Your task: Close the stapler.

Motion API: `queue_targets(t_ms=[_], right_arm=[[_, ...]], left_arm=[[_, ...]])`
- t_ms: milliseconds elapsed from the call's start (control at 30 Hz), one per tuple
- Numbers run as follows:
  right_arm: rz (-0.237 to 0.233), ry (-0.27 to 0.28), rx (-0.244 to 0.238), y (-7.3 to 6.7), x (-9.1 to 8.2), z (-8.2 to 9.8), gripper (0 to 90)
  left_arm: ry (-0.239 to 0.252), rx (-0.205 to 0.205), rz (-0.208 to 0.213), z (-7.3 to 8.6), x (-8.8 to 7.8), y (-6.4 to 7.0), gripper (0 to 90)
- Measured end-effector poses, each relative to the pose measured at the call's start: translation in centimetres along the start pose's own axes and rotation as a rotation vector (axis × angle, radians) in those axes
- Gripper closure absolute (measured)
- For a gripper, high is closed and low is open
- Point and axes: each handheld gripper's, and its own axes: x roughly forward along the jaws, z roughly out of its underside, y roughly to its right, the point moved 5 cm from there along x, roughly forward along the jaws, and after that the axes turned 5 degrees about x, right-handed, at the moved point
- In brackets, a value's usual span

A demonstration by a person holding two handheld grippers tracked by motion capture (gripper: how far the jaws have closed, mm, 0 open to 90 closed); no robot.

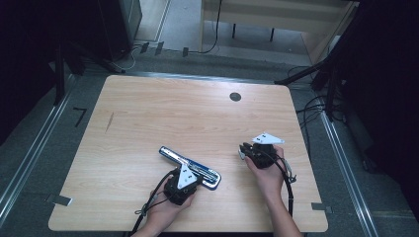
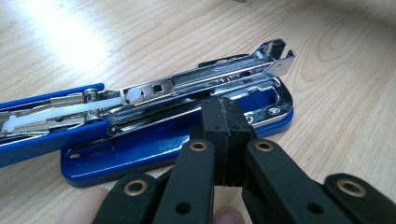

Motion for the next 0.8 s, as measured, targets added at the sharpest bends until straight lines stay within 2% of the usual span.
queue_targets(t_ms=[200, 233, 267, 467, 667, 800], right_arm=[[0.014, -0.010, 0.002, 0.1, -0.1, 0.5, 80.2], [0.040, -0.018, 0.001, 0.3, -0.2, 0.7, 80.0], [0.046, -0.028, 0.004, 0.3, -0.3, 0.8, 79.9], [0.047, -0.047, 0.028, 0.5, -0.1, 1.4, 79.5], [0.030, -0.046, 0.052, 0.2, 0.1, 1.6, 76.9], [0.040, -0.057, 0.067, 0.1, 0.1, 1.8, 75.2]], left_arm=[[0.000, 0.002, 0.001, 0.0, 0.0, 0.0, 90.0], [-0.001, 0.001, 0.003, 0.0, 0.0, 0.0, 90.0], [0.000, 0.001, 0.002, 0.0, 0.0, 0.0, 90.0], [0.000, 0.001, 0.003, 0.0, 0.0, 0.0, 90.0], [0.000, 0.001, 0.005, 0.0, 0.0, 0.0, 90.0], [0.000, 0.000, 0.005, 0.0, 0.0, 0.0, 90.0]])
